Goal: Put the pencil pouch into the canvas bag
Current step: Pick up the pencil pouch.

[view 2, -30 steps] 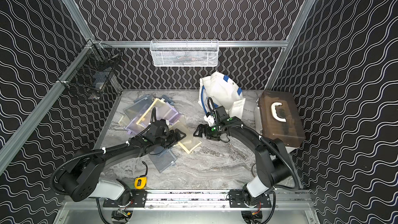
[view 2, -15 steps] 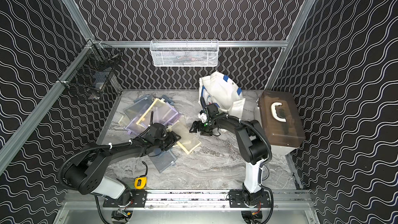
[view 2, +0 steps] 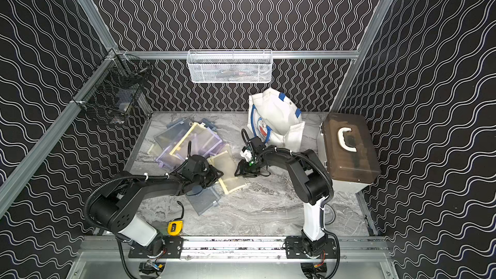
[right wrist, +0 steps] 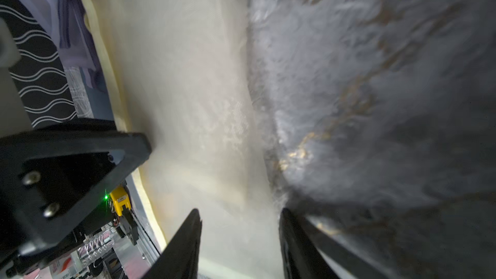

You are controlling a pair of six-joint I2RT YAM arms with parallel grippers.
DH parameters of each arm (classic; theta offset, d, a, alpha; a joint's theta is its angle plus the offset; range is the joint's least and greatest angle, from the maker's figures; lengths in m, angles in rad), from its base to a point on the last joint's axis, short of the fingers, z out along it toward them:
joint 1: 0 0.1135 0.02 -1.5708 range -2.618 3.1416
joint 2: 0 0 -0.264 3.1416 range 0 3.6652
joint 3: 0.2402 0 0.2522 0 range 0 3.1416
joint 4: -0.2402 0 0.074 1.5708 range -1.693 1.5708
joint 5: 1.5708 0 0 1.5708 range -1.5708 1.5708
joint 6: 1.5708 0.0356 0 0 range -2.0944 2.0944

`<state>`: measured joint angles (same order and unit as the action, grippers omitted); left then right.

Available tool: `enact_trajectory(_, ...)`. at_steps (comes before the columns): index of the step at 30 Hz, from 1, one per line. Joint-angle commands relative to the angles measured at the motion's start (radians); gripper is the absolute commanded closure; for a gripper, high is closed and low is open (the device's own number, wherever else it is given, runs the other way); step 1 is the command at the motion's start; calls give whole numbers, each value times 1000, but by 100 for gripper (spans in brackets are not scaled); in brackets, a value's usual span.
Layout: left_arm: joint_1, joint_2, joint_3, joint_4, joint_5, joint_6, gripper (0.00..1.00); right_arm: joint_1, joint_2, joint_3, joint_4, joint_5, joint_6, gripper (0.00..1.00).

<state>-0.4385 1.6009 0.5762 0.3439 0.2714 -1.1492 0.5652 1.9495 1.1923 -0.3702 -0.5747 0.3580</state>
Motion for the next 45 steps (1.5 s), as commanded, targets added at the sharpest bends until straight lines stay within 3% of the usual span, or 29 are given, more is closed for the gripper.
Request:
enact_trajectory(1,1,-22,-16,46,14,15,96,15,-44,-17,-7,-21,-10,53)
enact_trajectory(6,2,-134,-24,-2,16,102,100,15,-172,-43,-60,-43,-16,48)
enact_trajectory(10,0,-293,-3,-89,39,222,100,9,-299,-18,-141,-74,3,26)
enact_trajectory(15,1,-441,31,-87,147,320,100,-44,-454,46,-191,-123,88,11)
enact_trajectory(19,2,-500,55,40,254,304,100,-157,-526,87,-150,-237,187,8)
enact_trajectory(22,1,-506,133,40,316,320,100,-214,-562,93,-63,-312,253,7)
enact_trajectory(26,1,-500,235,35,382,325,100,-225,-556,99,-35,-376,242,7)
enact_trajectory(29,1,-480,260,90,414,281,100,-221,-570,42,155,-441,352,9)
enact_trajectory(31,1,-472,252,142,413,248,100,-217,-577,10,282,-464,432,13)
enact_trajectory(37,-4,-446,217,273,407,167,100,-185,-551,17,377,-488,466,37)
enact_trajectory(43,-5,-452,214,236,398,188,100,-143,-522,58,364,-478,451,74)
enact_trajectory(45,-3,-452,218,212,401,200,100,-142,-521,74,321,-462,420,93)
